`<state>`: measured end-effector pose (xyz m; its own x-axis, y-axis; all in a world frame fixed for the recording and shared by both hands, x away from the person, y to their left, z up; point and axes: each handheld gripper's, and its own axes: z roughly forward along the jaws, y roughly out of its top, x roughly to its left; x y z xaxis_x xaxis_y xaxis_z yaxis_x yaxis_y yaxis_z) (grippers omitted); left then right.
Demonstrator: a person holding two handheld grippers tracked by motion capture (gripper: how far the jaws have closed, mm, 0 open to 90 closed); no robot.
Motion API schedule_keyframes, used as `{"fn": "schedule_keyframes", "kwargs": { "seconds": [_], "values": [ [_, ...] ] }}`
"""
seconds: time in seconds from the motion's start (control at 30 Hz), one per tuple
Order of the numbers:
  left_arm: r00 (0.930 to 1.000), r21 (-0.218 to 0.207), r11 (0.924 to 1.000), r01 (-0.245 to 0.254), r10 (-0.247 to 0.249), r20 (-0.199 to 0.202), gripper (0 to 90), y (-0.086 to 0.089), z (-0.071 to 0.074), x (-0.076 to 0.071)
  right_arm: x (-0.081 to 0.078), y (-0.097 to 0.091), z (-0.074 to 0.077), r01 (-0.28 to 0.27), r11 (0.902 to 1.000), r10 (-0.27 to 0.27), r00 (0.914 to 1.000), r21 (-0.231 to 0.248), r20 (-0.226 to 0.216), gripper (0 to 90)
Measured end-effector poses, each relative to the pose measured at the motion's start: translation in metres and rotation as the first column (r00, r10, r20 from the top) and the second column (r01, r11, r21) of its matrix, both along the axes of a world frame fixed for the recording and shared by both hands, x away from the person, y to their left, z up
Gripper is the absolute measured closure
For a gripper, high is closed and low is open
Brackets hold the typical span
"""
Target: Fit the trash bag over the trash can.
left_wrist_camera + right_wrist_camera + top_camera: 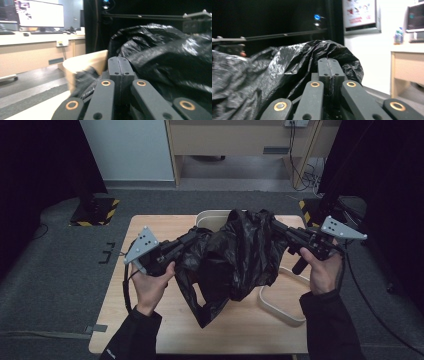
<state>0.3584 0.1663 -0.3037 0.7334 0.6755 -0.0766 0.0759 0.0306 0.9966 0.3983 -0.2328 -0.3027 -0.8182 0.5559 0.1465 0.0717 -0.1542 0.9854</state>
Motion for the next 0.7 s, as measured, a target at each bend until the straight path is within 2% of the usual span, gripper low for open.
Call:
{"fn": "schedule_keyframes", "kwargs": {
  "seconds": [0.07, 0.17, 0.27, 0.4, 0.47, 0.53, 0.6, 0.67, 0.7],
  "values": [
    [0.9993, -0.008, 0.9997, -0.022, 0.021, -0.03, 90.0, 0.004, -0.003, 0.013, 0.01, 0.005, -0.001, 0.023, 0.9997, -0.023, 0.9995, -0.009, -0.023, 89.8],
    [0.9965, -0.045, 0.9983, -0.037, 0.033, -0.077, 90.0, 0.006, -0.012, 0.029, 0.026, 0.012, -0.007, 0.073, 0.9969, -0.074, 0.9963, -0.03, -0.045, 89.1],
    [0.9936, -0.072, 0.9956, -0.059, 0.052, -0.1, 90.0, 0.005, -0.021, 0.04, 0.041, 0.017, -0.017, 0.131, 0.9889, -0.136, 0.9881, -0.069, -0.072, 89.5],
    [0.9889, -0.064, 0.9953, -0.072, 0.063, -0.134, 90.0, 0.002, -0.031, 0.049, 0.051, 0.024, -0.032, 0.133, 0.9855, -0.145, 0.9825, -0.105, -0.117, 89.3],
    [0.9898, -0.098, 0.9928, -0.068, 0.055, -0.132, 90.0, 0.006, -0.034, 0.046, 0.051, 0.024, -0.034, 0.125, 0.9864, -0.138, 0.9832, -0.106, -0.12, 86.6],
    [0.9911, -0.127, 0.9892, -0.074, 0.059, -0.119, 77.3, 0.013, -0.034, 0.041, 0.047, 0.017, -0.031, 0.115, 0.9887, -0.126, 0.9849, -0.095, -0.118, 78.5],
    [0.9931, -0.156, 0.9853, -0.07, 0.054, -0.104, 63.2, 0.019, -0.033, 0.035, 0.041, 0.008, -0.026, 0.114, 0.9915, -0.12, 0.9877, -0.063, -0.101, 69.0],
    [0.9949, -0.159, 0.984, -0.079, 0.068, -0.074, 50.0, 0.025, -0.03, 0.026, 0.033, -0.001, -0.021, 0.106, 0.9937, -0.108, 0.9915, -0.035, -0.072, 59.6],
    [0.996, -0.164, 0.9836, -0.076, 0.067, -0.059, 46.7, 0.028, -0.027, 0.02, 0.03, -0.005, -0.019, 0.103, 0.9943, -0.104, 0.9925, -0.028, -0.064, 54.6]
  ]
}}
